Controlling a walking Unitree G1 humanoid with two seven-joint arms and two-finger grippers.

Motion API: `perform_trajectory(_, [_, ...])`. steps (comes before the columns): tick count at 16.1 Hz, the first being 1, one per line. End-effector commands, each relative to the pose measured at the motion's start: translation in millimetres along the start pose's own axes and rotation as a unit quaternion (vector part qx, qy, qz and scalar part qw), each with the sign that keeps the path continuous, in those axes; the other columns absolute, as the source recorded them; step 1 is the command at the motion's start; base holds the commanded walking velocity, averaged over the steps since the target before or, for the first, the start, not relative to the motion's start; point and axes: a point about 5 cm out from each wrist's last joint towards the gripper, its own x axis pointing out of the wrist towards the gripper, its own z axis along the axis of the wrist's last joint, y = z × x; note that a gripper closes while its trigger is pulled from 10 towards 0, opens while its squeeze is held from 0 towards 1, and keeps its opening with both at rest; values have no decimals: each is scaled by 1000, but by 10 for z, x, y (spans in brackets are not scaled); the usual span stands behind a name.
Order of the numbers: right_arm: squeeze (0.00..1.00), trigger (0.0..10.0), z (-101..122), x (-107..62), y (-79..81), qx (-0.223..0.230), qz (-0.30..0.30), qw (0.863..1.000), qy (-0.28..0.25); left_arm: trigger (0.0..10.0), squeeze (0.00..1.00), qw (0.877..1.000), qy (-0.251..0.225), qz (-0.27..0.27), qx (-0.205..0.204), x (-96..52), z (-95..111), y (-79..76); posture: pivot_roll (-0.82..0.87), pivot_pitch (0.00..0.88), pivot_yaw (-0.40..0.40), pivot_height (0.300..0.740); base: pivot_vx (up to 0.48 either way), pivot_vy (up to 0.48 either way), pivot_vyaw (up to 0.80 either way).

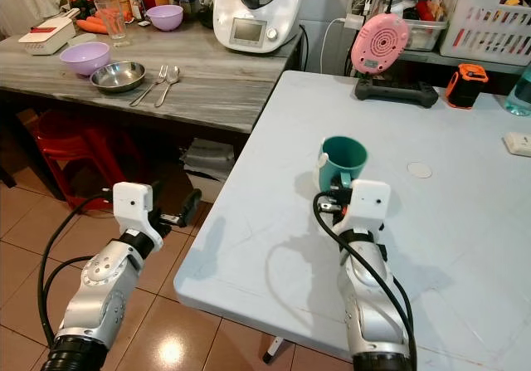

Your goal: Setting the table

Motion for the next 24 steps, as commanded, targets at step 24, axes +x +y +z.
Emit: perform_trajectory(24, [0, 10000, 144, -4, 19, -9, 13, 1000, -25, 10000, 0, 1000, -6, -17, -5, 29, -28, -57, -41, 0, 27, 740, 0, 409, -76])
